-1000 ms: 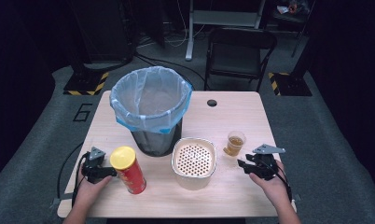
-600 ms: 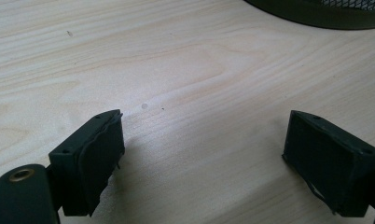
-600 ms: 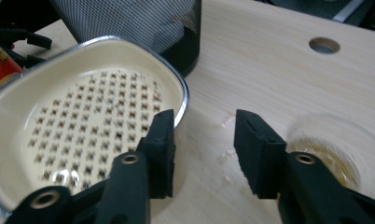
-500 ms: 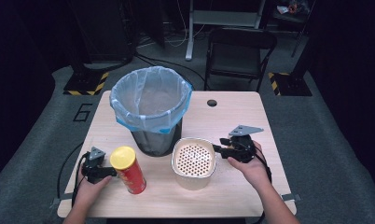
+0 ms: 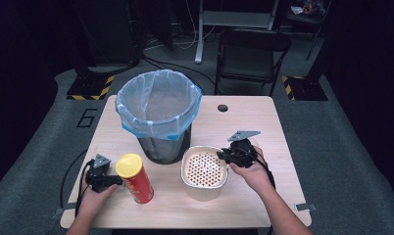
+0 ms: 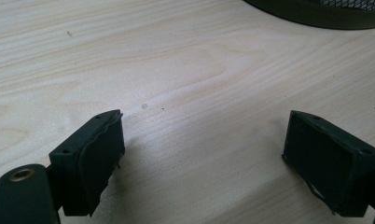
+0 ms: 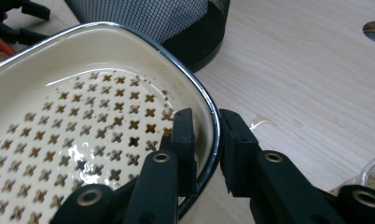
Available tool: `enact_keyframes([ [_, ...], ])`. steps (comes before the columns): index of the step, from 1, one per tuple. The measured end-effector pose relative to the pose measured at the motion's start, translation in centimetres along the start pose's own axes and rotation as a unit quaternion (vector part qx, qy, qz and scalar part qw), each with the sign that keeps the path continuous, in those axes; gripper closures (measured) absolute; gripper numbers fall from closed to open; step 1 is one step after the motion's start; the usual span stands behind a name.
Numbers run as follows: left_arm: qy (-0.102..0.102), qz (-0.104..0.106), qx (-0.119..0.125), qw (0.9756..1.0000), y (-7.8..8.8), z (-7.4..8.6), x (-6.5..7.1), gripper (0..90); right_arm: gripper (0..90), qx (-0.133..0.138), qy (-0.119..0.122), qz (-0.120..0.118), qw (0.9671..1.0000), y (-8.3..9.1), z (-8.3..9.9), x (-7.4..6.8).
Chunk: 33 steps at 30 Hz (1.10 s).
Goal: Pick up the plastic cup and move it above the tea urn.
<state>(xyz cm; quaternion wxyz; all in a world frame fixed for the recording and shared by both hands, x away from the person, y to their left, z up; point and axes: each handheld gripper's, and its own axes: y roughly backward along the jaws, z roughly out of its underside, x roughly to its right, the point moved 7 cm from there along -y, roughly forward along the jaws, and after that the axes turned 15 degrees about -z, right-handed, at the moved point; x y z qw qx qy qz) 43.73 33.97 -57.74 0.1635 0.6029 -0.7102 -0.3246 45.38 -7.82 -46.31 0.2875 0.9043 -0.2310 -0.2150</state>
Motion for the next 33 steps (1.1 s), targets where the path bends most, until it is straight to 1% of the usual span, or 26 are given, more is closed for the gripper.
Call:
enact_keyframes([
  [1,0.0,0.0,0.0,1.0,0.0,0.0,0.0,11.9,77.6,-0.003,0.004,-0.004,1.0,0.1,0.1,-0.2],
  [3,0.0,0.0,0.0,1.0,0.0,0.0,0.0,11.9,77.8,-0.006,-0.001,-0.015,0.9999,0.4,0.4,-0.5],
  [5,0.0,0.0,0.0,1.0,0.0,0.0,0.0,11.9,77.5,-0.007,0.0,-0.009,0.9999,0.7,0.8,-0.6],
  [10,0.0,0.0,0.0,1.0,0.0,0.0,0.0,11.8,76.6,-0.007,-0.004,0.001,1.0,1.5,1.5,-1.1],
  [12,0.0,0.0,0.0,1.0,0.0,0.0,0.0,11.8,65.7,0.001,-0.01,-0.002,0.9999,1.8,1.6,-1.3],
  [13,0.0,0.0,0.0,1.0,0.0,0.0,0.0,11.8,62.4,0.011,-0.009,-0.002,0.9999,2.2,1.3,-1.4],
  [15,-0.001,0.0,0.0,1.0,0.0,0.0,0.0,11.8,59.3,0.024,-0.006,-0.002,0.9997,3.1,0.8,-1.5],
  [16,-0.001,0.0,0.0,1.0,0.0,0.0,0.0,11.8,59.3,0.024,-0.006,-0.002,0.9997,3.1,0.8,-1.5],
  [17,-0.001,0.0,0.0,1.0,0.0,0.0,0.0,11.8,54.7,0.031,0.006,0.004,0.9995,4.2,0.3,-1.2],
  [19,-0.001,0.0,0.0,1.0,0.0,0.0,0.0,11.8,52.0,0.035,0.016,0.014,0.9992,4.9,0.0,-0.6],
  [21,-0.001,0.0,0.0,1.0,0.0,0.0,0.0,11.8,49.4,0.038,0.015,0.02,0.999,5.8,-0.2,0.4],
  [22,-0.001,0.0,0.0,1.0,0.0,0.0,0.0,11.8,49.4,0.038,0.015,0.02,0.999,5.8,-0.2,0.4],
  [23,0.0,0.0,0.0,1.0,0.0,0.0,0.0,11.8,45.6,0.041,0.017,0.026,0.9987,6.6,-0.3,1.6],
  [25,0.0,0.0,0.0,1.0,0.0,0.0,0.0,11.8,40.9,0.039,0.015,0.032,0.9986,7.2,-0.3,2.8],
  [27,0.0,0.0,0.0,1.0,0.0,0.0,0.0,11.8,38.1,0.038,0.016,0.046,0.9981,7.6,-0.2,4.4],
  [28,0.0,0.0,0.0,1.0,0.0,0.0,0.0,11.8,36.0,0.037,0.019,0.049,0.998,7.6,-0.2,4.9],
  [29,0.0,0.0,0.0,1.0,0.0,0.0,0.0,11.8,33.8,0.029,0.022,0.054,0.9979,7.7,-0.1,5.8],
  [30,0.0,0.0,0.0,1.0,0.0,0.0,0.0,11.8,33.8,0.029,0.022,0.054,0.9979,7.7,-0.1,5.8],
  [31,0.0,0.0,0.0,1.0,0.0,0.0,0.0,11.8,29.4,0.019,0.028,0.062,0.9975,7.7,0.2,7.0],
  [33,0.0,0.0,0.0,1.0,0.0,0.0,0.0,11.8,24.4,0.011,0.027,0.057,0.998,7.4,0.5,7.9],
])
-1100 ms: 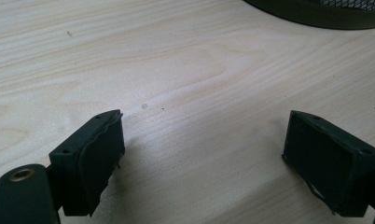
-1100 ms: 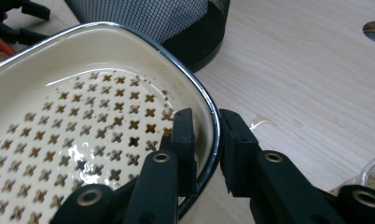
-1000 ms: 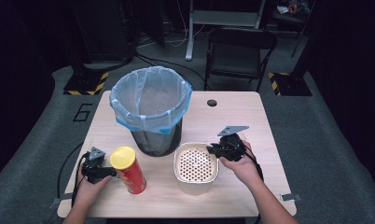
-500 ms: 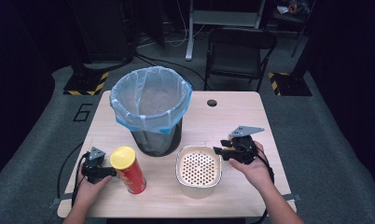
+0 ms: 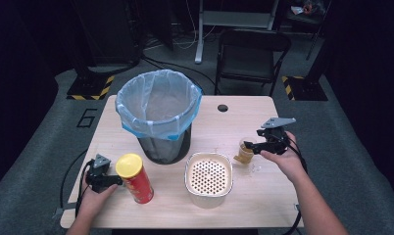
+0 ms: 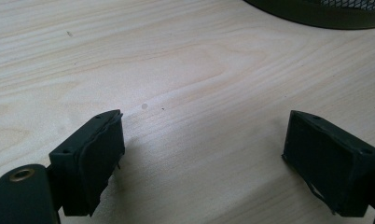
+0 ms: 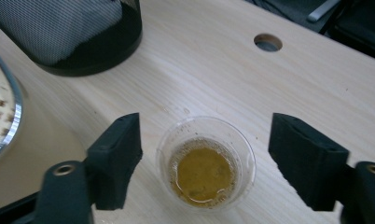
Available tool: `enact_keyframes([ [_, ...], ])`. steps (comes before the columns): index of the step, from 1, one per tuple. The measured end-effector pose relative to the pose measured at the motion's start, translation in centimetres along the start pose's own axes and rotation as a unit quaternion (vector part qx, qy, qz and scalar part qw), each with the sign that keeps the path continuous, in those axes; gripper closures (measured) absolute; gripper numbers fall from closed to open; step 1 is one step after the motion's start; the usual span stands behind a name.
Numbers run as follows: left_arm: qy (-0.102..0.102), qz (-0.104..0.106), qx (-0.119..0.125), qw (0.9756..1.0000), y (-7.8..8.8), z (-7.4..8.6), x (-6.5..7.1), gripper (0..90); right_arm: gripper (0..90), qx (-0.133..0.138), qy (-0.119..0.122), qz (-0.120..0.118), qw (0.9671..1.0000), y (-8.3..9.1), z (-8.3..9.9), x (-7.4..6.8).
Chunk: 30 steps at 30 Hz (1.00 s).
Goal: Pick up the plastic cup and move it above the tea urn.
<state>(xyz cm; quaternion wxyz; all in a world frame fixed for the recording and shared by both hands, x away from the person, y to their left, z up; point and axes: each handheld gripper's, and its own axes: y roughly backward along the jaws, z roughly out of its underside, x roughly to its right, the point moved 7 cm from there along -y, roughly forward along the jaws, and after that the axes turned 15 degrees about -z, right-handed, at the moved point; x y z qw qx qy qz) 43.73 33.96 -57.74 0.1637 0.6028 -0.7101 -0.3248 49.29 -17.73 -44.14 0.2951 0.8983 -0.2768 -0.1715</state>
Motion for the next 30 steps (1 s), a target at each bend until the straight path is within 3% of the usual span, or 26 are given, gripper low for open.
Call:
enact_keyframes([
  [5,0.0,0.0,0.0,1.0,0.0,0.0,0.0,11.8,18.1,-0.027,0.003,0.005,0.9996,-0.9,1.6,1.1],
  [14,0.0,0.0,0.0,1.0,0.0,0.0,0.0,11.8,13.5,-0.021,0.006,-0.004,0.9998,-1.8,4.0,1.5],
  [30,-0.001,0.0,0.0,1.0,0.0,0.0,0.0,11.8,16.6,-0.025,0.016,-0.01,0.9995,-4.8,5.0,2.0],
])
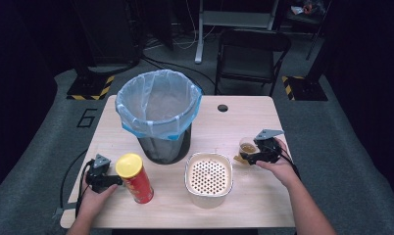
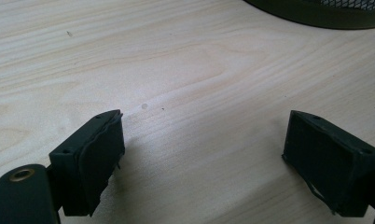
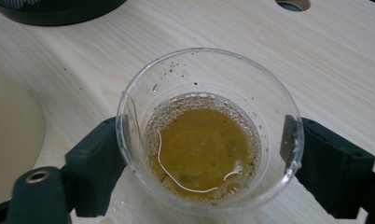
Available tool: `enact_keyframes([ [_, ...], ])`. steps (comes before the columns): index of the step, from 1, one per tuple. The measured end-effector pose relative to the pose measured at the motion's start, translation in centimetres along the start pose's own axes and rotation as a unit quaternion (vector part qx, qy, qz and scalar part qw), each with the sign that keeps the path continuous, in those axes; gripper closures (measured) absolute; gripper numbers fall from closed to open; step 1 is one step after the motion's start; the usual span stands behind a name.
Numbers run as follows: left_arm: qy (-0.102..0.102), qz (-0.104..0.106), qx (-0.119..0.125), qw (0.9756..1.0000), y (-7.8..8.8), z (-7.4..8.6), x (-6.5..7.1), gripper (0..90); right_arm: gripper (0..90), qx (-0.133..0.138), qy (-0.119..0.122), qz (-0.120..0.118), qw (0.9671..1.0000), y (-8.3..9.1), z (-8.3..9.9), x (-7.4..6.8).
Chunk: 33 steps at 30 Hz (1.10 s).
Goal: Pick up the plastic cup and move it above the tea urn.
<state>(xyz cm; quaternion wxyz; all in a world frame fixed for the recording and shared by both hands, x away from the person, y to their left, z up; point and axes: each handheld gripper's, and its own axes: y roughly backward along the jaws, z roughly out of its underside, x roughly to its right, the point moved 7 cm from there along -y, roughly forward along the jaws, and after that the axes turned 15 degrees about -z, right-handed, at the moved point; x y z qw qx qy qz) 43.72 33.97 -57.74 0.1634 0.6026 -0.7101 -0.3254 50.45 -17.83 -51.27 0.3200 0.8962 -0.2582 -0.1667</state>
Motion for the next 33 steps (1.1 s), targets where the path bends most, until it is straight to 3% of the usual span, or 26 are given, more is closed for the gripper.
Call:
enact_keyframes([
  [7,0.0,0.0,0.0,1.0,0.0,0.0,0.0,11.8,20.3,0.001,-0.018,-0.013,0.9997,0.0,0.2,-0.6],
  [13,0.0,0.0,0.0,1.0,0.0,0.0,0.0,11.8,21.7,-0.015,-0.023,-0.015,0.9995,0.4,0.6,-1.4],
  [18,0.0,0.0,0.0,1.0,0.0,0.0,0.0,11.8,23.9,-0.01,-0.044,-0.018,0.9988,0.6,1.5,-2.3],
  [26,0.001,0.0,0.0,1.0,0.0,0.0,0.0,11.8,25.3,-0.002,-0.043,-0.019,0.9989,0.9,2.5,-3.3],
  [31,0.0,0.0,0.0,1.0,0.0,0.0,0.0,11.8,25.4,0.015,-0.024,0.005,0.9996,1.1,2.1,-2.6],
  [33,0.0,0.0,0.0,1.0,0.0,0.0,0.0,11.8,24.0,0.022,-0.02,0.002,0.9996,0.9,1.7,-2.2],
])
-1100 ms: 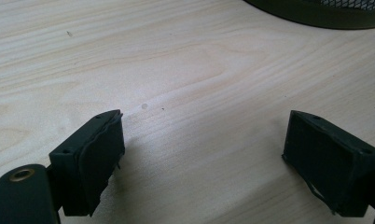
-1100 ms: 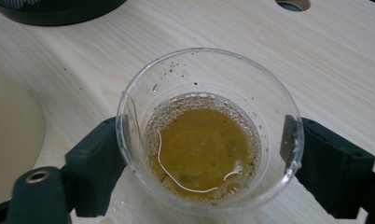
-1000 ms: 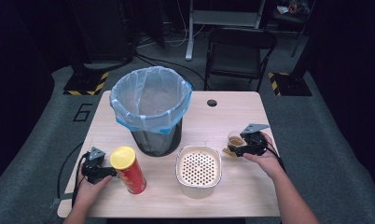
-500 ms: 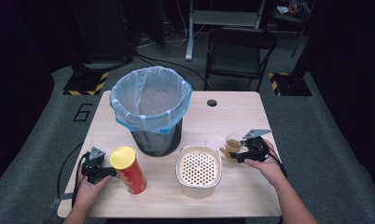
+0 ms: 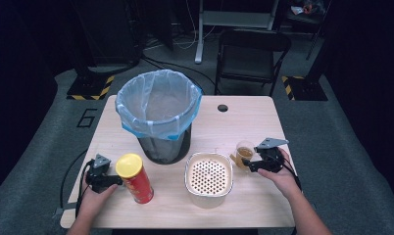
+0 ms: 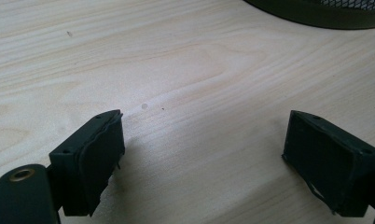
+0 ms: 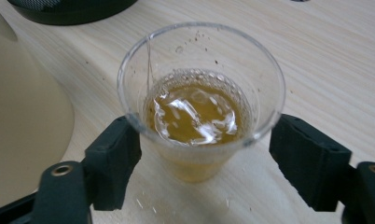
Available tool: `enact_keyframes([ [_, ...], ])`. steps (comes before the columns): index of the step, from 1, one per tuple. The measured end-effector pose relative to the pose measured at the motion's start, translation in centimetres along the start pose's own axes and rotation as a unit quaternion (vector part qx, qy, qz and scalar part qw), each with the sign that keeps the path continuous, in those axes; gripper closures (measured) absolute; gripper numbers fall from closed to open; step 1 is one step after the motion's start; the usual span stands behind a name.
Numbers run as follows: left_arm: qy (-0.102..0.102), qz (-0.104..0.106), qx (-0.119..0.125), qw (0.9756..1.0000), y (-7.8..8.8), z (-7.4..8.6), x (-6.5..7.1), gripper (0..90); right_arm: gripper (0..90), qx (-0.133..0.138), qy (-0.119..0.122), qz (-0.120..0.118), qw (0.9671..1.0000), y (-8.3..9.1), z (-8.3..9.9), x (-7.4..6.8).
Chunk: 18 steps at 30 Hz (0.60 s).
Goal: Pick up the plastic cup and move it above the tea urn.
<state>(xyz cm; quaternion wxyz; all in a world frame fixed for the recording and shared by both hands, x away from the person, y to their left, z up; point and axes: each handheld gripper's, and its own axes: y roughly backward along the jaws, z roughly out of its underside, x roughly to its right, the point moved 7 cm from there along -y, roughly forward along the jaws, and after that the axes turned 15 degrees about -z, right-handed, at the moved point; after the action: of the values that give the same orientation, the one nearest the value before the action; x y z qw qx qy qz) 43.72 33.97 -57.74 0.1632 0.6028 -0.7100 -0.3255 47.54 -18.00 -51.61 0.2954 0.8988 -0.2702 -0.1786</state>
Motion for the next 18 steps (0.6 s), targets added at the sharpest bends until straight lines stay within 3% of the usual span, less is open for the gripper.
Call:
enact_keyframes([
  [8,0.0,0.0,0.0,1.0,0.0,0.0,0.0,11.8,23.5,0.022,0.024,-0.019,0.9993,-1.5,-0.9,0.4],
  [12,0.001,0.0,0.0,1.0,0.0,0.0,0.0,11.8,23.6,0.032,0.051,-0.021,0.998,-2.0,-1.1,0.6],
  [18,0.0,0.0,0.0,1.0,0.0,0.0,0.0,11.8,25.5,0.044,0.046,-0.037,0.9973,-2.3,-1.1,0.8],
])
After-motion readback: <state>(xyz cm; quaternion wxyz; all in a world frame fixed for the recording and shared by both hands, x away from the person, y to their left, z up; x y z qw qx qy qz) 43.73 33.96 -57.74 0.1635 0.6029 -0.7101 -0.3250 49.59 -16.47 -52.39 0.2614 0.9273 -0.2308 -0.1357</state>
